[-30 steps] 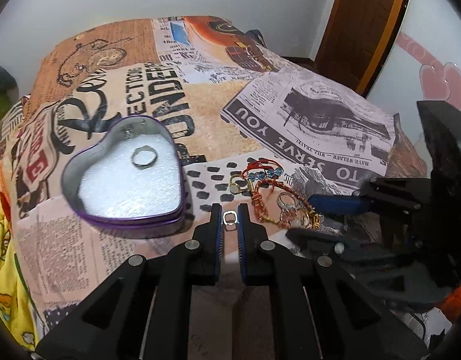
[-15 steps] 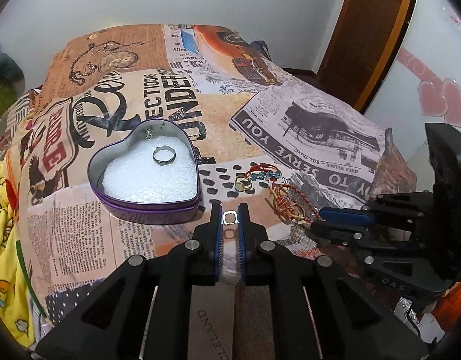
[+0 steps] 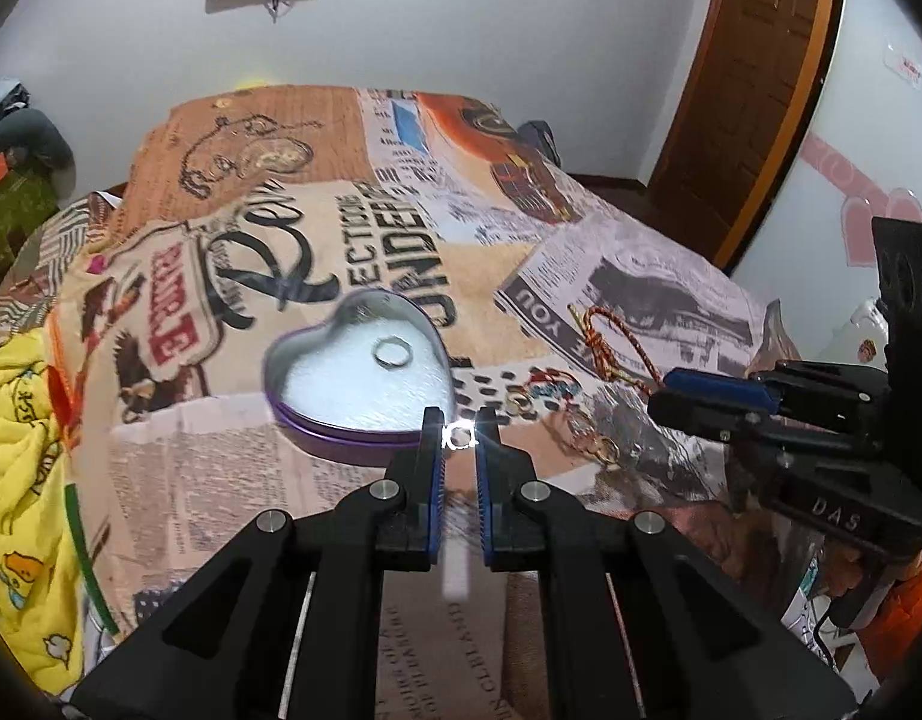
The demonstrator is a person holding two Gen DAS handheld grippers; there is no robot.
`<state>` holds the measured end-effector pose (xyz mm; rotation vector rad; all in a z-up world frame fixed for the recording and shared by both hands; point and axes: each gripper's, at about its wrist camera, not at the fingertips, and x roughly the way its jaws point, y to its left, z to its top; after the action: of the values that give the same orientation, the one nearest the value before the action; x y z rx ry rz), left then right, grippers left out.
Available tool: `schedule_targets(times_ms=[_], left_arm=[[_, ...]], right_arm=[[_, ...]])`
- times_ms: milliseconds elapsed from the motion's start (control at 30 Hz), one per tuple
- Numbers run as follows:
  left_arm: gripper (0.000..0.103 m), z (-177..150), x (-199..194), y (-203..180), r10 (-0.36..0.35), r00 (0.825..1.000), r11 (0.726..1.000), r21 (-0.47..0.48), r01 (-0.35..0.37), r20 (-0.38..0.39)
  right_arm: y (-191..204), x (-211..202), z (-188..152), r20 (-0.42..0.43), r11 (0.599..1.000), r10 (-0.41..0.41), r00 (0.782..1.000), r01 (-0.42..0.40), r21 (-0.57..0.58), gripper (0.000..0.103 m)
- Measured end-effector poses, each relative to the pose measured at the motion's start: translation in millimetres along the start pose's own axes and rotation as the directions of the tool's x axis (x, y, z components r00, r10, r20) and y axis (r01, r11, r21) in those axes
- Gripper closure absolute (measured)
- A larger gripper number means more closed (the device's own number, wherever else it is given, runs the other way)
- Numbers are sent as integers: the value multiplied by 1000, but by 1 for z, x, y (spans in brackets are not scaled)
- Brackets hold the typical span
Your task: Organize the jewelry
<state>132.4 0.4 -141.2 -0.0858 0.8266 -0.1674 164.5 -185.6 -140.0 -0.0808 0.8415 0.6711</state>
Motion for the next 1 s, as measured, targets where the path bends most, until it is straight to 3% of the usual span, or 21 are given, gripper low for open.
schedule_targets(times_ms=[533,1000], left_arm=[[95,20,-22,43,64,994,997,-42,-60,91],[95,22,10,63,6,999,998,-63,-3,48]], right_arm=[[30,15,44,90,998,64,994,-65,8,89],[46,70,49,-20,994,105,994,-105,11,89]])
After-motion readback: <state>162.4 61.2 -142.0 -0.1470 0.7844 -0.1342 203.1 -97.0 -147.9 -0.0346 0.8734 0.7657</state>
